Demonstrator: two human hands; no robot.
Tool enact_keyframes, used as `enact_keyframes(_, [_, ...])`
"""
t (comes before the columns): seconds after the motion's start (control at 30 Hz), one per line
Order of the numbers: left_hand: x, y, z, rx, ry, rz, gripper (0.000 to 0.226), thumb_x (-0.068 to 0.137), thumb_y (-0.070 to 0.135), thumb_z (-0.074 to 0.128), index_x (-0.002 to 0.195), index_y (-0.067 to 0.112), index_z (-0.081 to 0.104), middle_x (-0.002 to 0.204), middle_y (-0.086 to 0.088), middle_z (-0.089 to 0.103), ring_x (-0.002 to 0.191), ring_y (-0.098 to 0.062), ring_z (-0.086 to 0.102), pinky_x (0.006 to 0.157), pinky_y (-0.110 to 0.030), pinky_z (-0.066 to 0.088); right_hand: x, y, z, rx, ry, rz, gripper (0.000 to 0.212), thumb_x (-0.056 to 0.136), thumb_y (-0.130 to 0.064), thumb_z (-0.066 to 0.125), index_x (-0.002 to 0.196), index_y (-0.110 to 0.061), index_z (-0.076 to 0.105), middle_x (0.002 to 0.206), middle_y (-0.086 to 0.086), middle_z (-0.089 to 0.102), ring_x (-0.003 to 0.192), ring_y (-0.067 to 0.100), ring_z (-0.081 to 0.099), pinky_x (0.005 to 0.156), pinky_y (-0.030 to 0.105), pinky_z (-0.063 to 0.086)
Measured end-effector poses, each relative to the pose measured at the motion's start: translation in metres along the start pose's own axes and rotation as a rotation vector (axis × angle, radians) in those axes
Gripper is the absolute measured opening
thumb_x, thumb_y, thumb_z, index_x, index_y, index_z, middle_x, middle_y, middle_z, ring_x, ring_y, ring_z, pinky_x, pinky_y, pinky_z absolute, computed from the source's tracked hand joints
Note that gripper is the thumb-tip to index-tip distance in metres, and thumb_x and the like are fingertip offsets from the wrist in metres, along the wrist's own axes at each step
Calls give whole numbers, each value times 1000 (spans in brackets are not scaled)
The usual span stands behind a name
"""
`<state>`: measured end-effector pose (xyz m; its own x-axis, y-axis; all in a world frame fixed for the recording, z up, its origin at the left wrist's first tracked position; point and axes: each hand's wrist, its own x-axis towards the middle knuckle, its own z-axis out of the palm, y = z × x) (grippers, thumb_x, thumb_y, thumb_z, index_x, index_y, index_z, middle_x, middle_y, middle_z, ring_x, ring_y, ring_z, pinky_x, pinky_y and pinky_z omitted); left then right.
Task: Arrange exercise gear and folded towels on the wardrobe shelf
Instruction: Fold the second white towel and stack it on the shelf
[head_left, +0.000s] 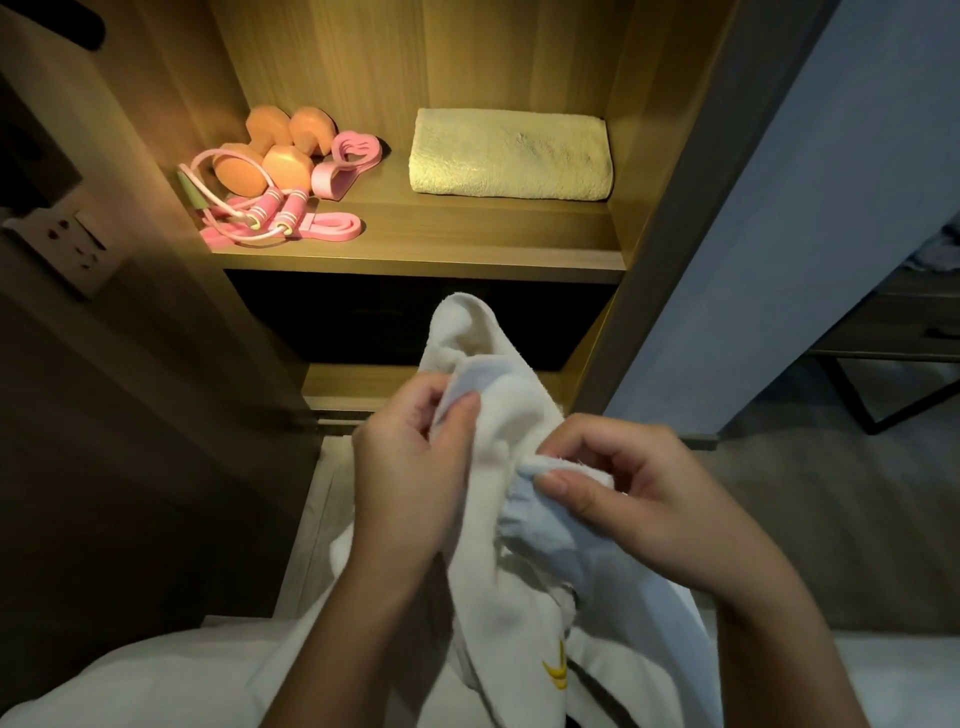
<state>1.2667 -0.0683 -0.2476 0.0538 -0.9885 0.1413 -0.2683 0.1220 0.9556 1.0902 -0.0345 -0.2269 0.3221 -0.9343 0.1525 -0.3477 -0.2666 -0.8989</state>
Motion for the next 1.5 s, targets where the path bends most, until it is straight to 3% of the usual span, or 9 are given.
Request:
enact_keyframes(0.17, [-15, 11, 16, -219, -160, -46, 14, 95, 17, 56, 87, 16, 68, 72, 7, 69, 68, -1, 66, 55, -10, 47, 13, 1, 8, 63, 210, -16, 10, 91, -24, 62, 89, -17, 69, 82, -14, 66, 75, 6, 63, 64, 11, 43])
enact_keyframes(0.43, [-17, 2, 19, -148, -200, 33, 20, 97, 32, 46, 95, 28, 65, 86, 11, 69, 83, -5, 66, 68, -15, 52, 13, 10, 18, 112, 362, 48, 7, 91, -28, 62, 89, -23, 67, 82, -12, 66, 76, 6, 64, 61, 13, 46])
enact_keyframes(0.53, [-17, 0, 20, -115, -242, 64, 26, 97, 34, 43, 100, 22, 65, 87, 9, 69, 87, -6, 66, 72, -18, 54, 13, 11, 21, 87, 414, 58, 5, 91, -28, 63, 88, -25, 66, 83, -14, 66, 78, 4, 64, 61, 11, 46])
enact_keyframes(0.67, [-17, -4, 18, -79, -310, 109, 29, 95, 32, 41, 90, 13, 63, 76, 7, 64, 74, -10, 62, 62, -18, 49, 13, 13, 24, 46, 489, 84, 5, 91, -26, 64, 86, -25, 63, 82, -13, 65, 77, 7, 63, 60, 15, 49])
enact_keyframes(0.83, [-16, -8, 18, 93, -336, 192, 19, 94, 32, 49, 81, 22, 57, 71, 8, 58, 65, -11, 56, 54, -18, 45, 11, 15, 22, -96, 517, 74, 8, 90, -29, 64, 84, -24, 62, 78, -9, 61, 73, 12, 61, 58, 27, 51])
enact_keyframes(0.93, [-13, -8, 15, 127, -336, 225, 17, 95, 29, 48, 85, 20, 59, 72, 10, 60, 71, -8, 59, 57, -16, 45, 12, 14, 9, -176, 453, 46, 8, 89, -28, 66, 95, -23, 65, 95, -13, 60, 91, 10, 60, 71, 25, 50])
enact_keyframes(1.07, [-8, -4, 11, 197, -378, 312, 19, 96, 27, 48, 90, 15, 62, 73, 11, 60, 72, -7, 58, 59, -19, 44, 19, 8, -20, -245, 179, 10, 33, 87, -41, 58, 113, -22, 67, 113, -15, 62, 110, 3, 57, 91, 19, 47])
enact_keyframes(1.33, [-13, 3, 11, 207, -262, 219, 3, 93, 27, 63, 92, 30, 64, 75, 13, 67, 77, -1, 62, 62, -15, 48, 33, -11, -41, -475, -93, -32, 25, 85, -42, 59, 92, -19, 65, 83, -6, 64, 78, 12, 60, 63, 26, 48])
enact_keyframes(1.5, [-6, 30, 10, 99, -118, 268, 15, 90, 27, 66, 94, 31, 52, 84, 13, 64, 81, -2, 65, 70, -28, 56, 56, -50, -61, -494, 53, -151, 9, 89, -31, 65, 87, -22, 66, 77, -6, 64, 71, 11, 59, 60, 30, 49])
